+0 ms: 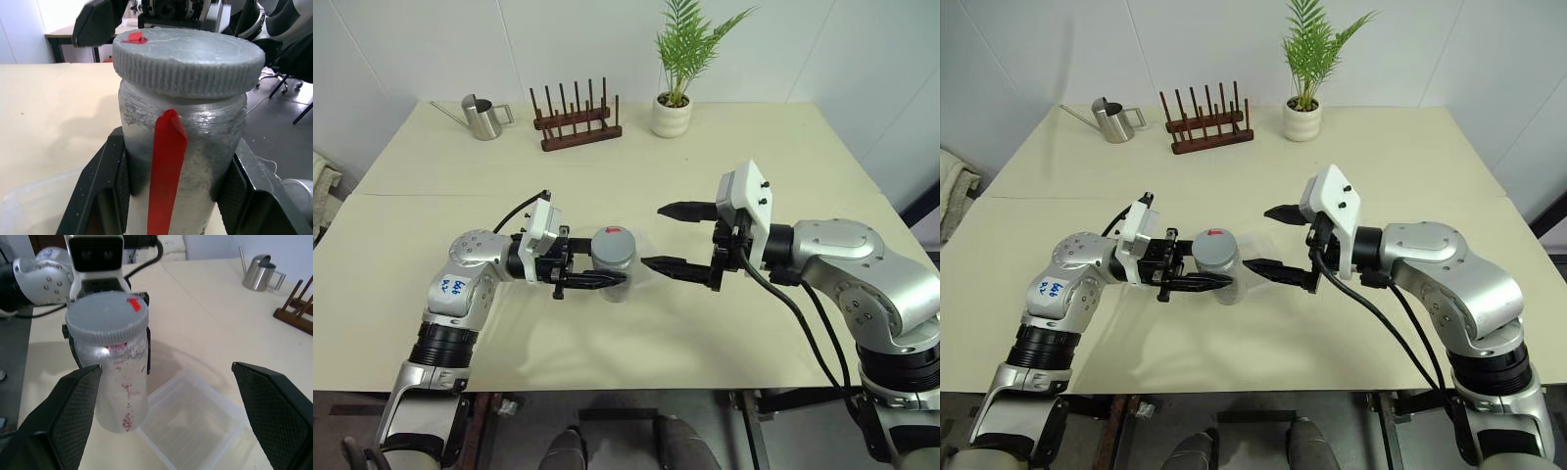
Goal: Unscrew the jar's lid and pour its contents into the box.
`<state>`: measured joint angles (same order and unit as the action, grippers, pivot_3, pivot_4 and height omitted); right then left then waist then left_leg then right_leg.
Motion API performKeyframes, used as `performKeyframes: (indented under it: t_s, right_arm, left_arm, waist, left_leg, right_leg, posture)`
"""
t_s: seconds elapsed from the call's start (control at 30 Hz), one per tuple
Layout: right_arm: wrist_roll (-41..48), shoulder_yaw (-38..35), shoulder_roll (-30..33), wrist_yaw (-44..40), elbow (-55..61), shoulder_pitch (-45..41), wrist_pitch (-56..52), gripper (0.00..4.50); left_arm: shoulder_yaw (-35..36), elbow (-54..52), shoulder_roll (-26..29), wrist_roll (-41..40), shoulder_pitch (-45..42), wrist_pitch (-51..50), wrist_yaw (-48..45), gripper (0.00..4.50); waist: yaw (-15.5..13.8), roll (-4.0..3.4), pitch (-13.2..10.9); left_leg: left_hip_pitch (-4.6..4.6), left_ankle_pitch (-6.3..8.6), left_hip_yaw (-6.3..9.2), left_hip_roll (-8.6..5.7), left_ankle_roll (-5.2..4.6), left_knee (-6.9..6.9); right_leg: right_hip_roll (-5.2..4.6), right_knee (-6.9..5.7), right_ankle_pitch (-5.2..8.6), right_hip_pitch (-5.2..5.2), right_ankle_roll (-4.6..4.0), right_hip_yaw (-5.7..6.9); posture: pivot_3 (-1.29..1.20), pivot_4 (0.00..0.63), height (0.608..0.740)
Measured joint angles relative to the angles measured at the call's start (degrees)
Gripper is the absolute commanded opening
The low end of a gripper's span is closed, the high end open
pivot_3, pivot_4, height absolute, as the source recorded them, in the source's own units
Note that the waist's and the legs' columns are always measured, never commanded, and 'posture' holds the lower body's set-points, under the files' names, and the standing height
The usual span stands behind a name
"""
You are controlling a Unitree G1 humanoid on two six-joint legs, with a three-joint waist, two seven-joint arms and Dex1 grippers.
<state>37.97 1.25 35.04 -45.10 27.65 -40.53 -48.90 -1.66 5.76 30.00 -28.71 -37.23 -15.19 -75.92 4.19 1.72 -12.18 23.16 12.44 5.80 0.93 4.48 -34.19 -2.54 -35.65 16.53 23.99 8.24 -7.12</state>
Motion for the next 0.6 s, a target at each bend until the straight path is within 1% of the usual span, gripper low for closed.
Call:
performKeyframes:
  t_s: [0.07, 0.33, 0.6]
  right_arm:
    - [0.50, 0.25, -1.73, 0.85, -0.08, -1.03, 0.02, 4.47]
    - [-0.48, 5.35, -9.82, 2.62, -3.23, -4.34, 1.95, 4.47]
    - [-3.70, 9.14, -13.10, 2.85, -5.54, -5.36, 3.92, 4.47]
  left_arm:
    - [0.05, 0.52, 0.02, 0.10, -0.02, 0.16, 0.02, 1.88]
    - [-0.31, 0.63, -0.35, 0.32, -0.09, 0.31, 0.11, 1.88]
    - [-0.31, 0.60, -0.35, 0.38, -0.09, 0.34, 0.42, 1.88]
  waist:
    - [0.01, 0.00, 0.00]
    - [0.10, 0.00, 0.00]
    - [0.10, -0.01, 0.00]
  left_leg:
    - [0.00, 0.00, 0.00, 0.00, 0.00, 0.00]
    - [0.00, 0.00, 0.00, 0.00, 0.00, -0.01]
    - [0.00, 0.00, 0.01, 0.00, 0.00, -0.01]
  right_leg:
    - [0.00, -0.01, 0.00, 0.00, 0.00, 0.00]
    - [-0.01, -0.01, 0.00, 0.00, 0.00, 0.00]
    - [-0.01, -0.03, 0.00, 0.00, 0.00, 0.02]
  posture:
    - [0.00, 0.150, 0.740]
    - [0.00, 0.150, 0.740]
    - [0.00, 0.150, 0.740]
